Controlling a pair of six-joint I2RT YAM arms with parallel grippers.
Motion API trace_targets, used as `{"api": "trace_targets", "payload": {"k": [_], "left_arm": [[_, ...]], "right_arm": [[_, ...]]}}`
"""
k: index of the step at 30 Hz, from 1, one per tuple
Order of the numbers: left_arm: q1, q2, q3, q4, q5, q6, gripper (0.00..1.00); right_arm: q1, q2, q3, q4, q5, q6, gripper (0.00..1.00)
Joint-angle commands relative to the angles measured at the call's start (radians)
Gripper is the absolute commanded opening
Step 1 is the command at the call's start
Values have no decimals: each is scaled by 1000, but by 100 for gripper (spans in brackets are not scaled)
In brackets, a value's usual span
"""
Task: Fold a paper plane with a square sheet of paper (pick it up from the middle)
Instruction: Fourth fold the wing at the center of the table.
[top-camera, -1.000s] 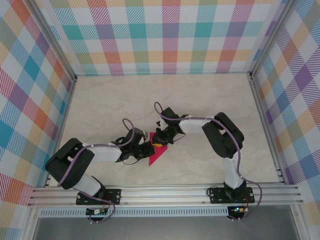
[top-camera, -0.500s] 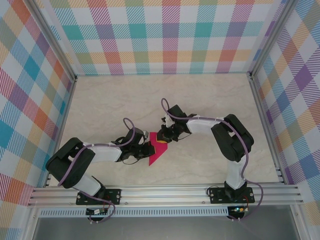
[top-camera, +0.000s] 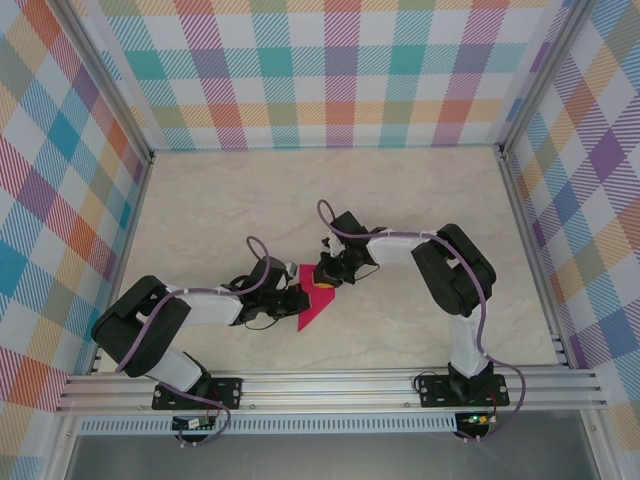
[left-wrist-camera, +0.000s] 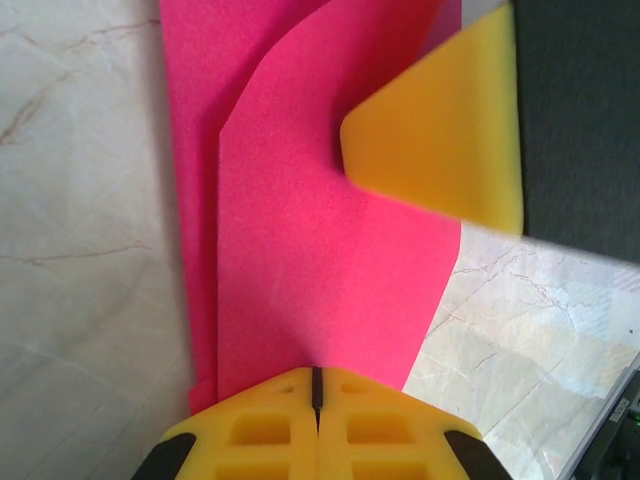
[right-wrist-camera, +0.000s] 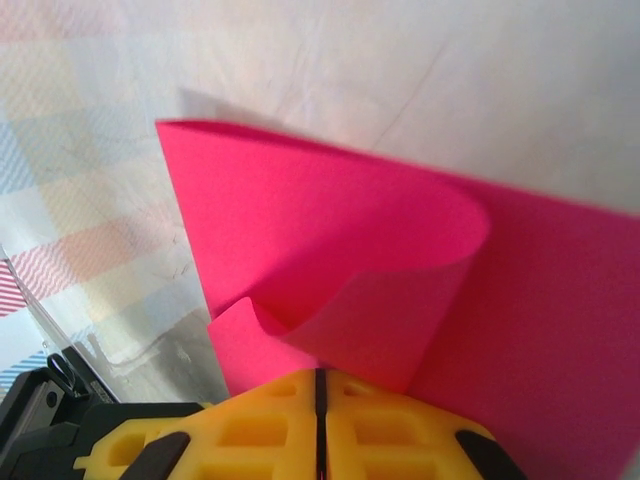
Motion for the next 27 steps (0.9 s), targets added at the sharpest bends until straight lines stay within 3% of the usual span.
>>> {"api": "trace_targets", "payload": {"k": [1, 22, 27], "left_arm": [[-4, 99, -93, -212, -99, 32, 0], [-4, 110, -105, -216, -109, 49, 0], [-4, 108, -105, -216, -107, 49, 0]], "right_arm": [[-51, 25, 22, 0, 106, -32, 8], [-191, 128, 136, -61, 97, -42, 10], [-196, 62, 140, -78, 69, -49, 11]]}}
